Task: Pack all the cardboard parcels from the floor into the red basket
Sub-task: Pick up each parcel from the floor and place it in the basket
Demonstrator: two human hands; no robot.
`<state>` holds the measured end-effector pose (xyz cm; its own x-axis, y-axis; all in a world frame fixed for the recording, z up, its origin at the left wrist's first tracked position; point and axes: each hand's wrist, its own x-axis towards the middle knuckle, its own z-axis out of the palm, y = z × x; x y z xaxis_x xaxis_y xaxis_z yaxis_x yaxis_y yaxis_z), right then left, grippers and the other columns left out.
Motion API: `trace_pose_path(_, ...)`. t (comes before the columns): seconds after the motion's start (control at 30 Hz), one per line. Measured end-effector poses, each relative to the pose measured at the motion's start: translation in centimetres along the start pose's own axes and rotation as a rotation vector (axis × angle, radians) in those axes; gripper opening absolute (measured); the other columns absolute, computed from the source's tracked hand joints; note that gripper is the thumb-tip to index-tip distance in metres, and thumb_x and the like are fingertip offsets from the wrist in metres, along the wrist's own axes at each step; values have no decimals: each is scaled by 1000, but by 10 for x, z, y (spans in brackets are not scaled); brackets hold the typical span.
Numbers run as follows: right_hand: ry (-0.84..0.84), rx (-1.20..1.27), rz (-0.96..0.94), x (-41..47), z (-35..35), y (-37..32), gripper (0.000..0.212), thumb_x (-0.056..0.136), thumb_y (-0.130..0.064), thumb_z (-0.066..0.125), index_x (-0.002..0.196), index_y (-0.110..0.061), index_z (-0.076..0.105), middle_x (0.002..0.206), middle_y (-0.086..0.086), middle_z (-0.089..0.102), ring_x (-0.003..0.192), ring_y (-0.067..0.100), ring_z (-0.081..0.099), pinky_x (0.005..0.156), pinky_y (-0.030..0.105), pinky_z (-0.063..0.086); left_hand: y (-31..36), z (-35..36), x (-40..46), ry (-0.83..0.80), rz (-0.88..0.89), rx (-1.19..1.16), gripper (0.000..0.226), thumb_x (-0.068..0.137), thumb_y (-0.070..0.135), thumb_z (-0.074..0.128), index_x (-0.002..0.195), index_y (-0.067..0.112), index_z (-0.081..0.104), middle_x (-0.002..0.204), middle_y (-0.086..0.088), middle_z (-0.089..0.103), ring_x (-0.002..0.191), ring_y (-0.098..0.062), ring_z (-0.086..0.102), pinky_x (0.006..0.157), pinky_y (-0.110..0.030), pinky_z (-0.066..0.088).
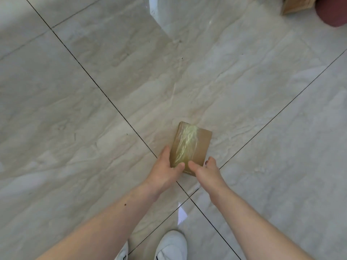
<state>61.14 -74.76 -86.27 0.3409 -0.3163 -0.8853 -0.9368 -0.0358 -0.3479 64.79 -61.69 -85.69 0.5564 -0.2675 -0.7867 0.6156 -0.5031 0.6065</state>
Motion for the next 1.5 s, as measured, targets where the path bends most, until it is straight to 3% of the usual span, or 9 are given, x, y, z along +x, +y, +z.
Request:
trace_pose_path(0.1,35,56,7,15,7,1,75,87,-27,63,149,-11,24,139,5,54,124,23,54,106,39,42,-5,2,18,4,-9,30,64,93,20,57,149,19,27,145,5,33,130,-7,35,104,-21,29)
trace_pose_path(0.17,57,72,-17,14,9,-2,58,88,-23,62,140,-12,40,127,3,62,112,20,60,95,34,46,-4,1,18,16,-16,33,61,88,25,59,144,23,34,143,2,40,133,-19,40,112,-37,35)
trace_pose_path(0.33,110,98,-123,-23,6,-23,22,90,-23,61,111,-19,54,96,-8,63,85,4,60,66,23,44,11,-17,-14,99,-71,-28,46,90,21,60,132,20,42,129,0,47,117,-17,50,99,-34,46)
trace_pose_path(0.47,114,97,-193,-73,3,-52,20,92,-24,61,108,-18,51,92,-10,61,80,1,58,64,20,44,43,-42,-65,190,-64,-36,25,96,24,55,112,18,36,107,8,50,91,-5,53,67,-15,39)
trace_pose_path(0.63,123,114,-291,-146,-2,-101,23,90,-28,63,104,-16,49,93,-5,62,78,3,58,64,22,44,93,-74,-132,287,50,-61,37,96,28,55,118,7,36,113,6,51,92,-1,53,63,-3,42)
trace_pose_path(0.93,131,50,-419,-257,5,-169,34,89,-40,63,105,-16,43,95,-6,60,93,15,63,84,35,51,150,-129,-230,454,117,-157,40,90,35,62,110,11,37,114,2,53,103,-14,55,74,-22,42)
trace_pose_path(1.07,110,41,-491,-288,13,-179,33,92,-36,63,108,-15,42,92,-13,55,87,8,58,77,27,45,151,-144,-256,504,137,-209,42,88,37,64,108,13,36,121,0,52,110,-18,55,87,-33,47)
trace_pose_path(1.3,41,-21,-561,-319,38,-162,37,88,-38,68,110,-17,47,97,-12,57,91,7,59,78,25,46,122,-154,-302,617,143,-332,36,93,29,60,111,8,37,120,3,51,103,-11,54,63,-4,43)
trace_pose_path(1.5,-50,-70,-600,-352,71,-128,37,89,-36,67,112,-16,46,99,-11,57,89,-2,56,70,19,45,72,-151,-350,708,100,-435,35,96,29,54,116,6,36,127,-3,52,105,-12,55,68,-11,41)
